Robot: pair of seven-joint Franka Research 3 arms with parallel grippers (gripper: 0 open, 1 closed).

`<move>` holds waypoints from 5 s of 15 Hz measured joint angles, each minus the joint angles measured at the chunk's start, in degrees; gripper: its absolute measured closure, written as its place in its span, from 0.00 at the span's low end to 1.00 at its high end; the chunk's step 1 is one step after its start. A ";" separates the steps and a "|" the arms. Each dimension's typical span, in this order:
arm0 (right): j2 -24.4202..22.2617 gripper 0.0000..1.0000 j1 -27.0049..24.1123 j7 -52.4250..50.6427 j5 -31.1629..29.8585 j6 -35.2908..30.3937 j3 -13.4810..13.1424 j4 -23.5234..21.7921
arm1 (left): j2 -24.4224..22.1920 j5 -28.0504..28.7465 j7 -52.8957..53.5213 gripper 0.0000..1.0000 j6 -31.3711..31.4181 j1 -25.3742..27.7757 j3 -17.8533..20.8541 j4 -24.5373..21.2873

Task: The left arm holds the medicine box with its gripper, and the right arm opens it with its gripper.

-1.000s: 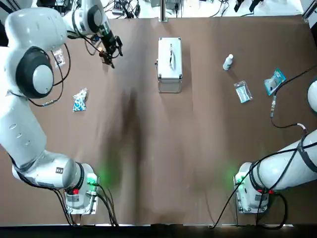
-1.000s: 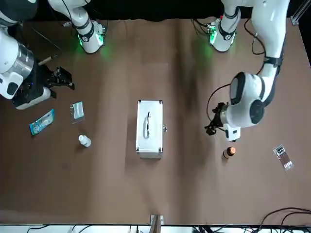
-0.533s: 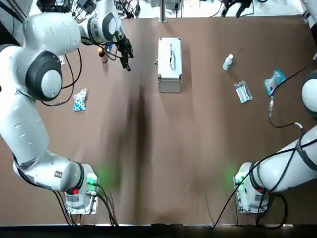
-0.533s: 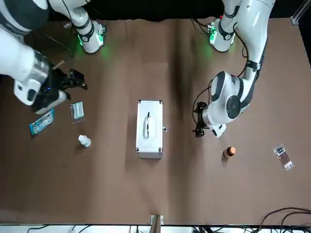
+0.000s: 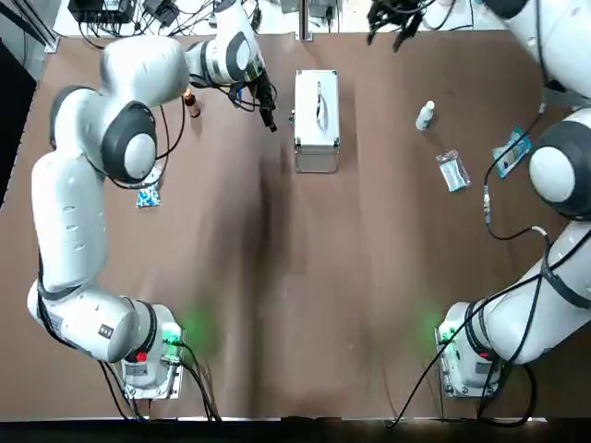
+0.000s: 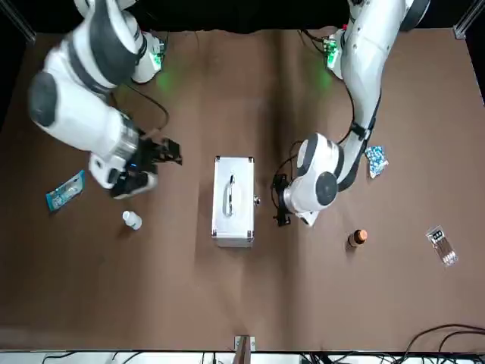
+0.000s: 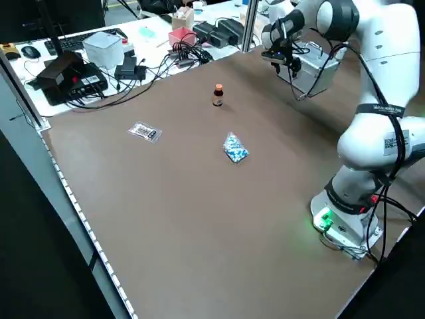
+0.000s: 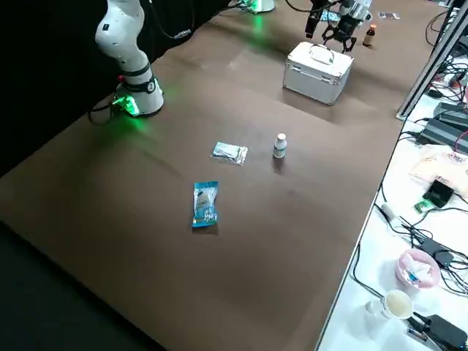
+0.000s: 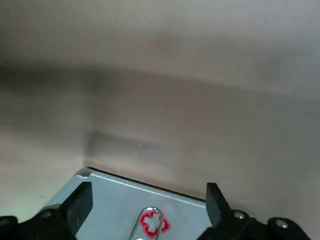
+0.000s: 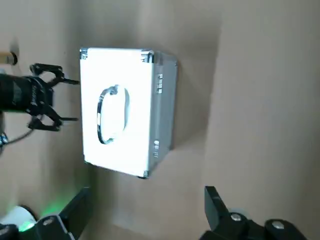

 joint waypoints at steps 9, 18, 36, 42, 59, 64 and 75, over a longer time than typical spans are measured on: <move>7.14 0.04 9.22 13.95 -0.50 11.17 -0.04 0.46 | 2.66 0.00 -0.06 0.00 -0.02 -1.35 -0.03 4.00; 12.45 0.21 13.24 19.10 -4.23 17.31 -0.10 1.91 | 2.72 0.00 -0.38 0.00 -0.07 -4.92 -0.10 4.27; 17.22 0.54 15.34 20.52 -4.71 18.82 -0.15 4.62 | 2.73 0.09 -2.25 0.69 0.64 -5.20 0.68 5.71; 17.37 0.65 15.41 20.52 -5.19 18.84 -0.20 4.67 | 2.73 0.42 -2.25 0.70 0.65 -5.29 0.69 5.75; 17.44 0.87 14.53 20.95 -4.82 17.13 -0.51 4.86 | 2.79 1.27 -2.42 0.70 1.04 -5.66 0.81 5.80; 17.34 0.87 12.09 20.64 -2.94 13.36 0.19 6.12 | 2.77 1.27 -2.42 0.70 1.09 -5.76 0.80 5.86; 14.93 0.87 2.63 11.32 4.22 -1.01 0.47 7.07 | 2.77 1.28 -2.42 0.70 1.09 -5.79 0.80 5.92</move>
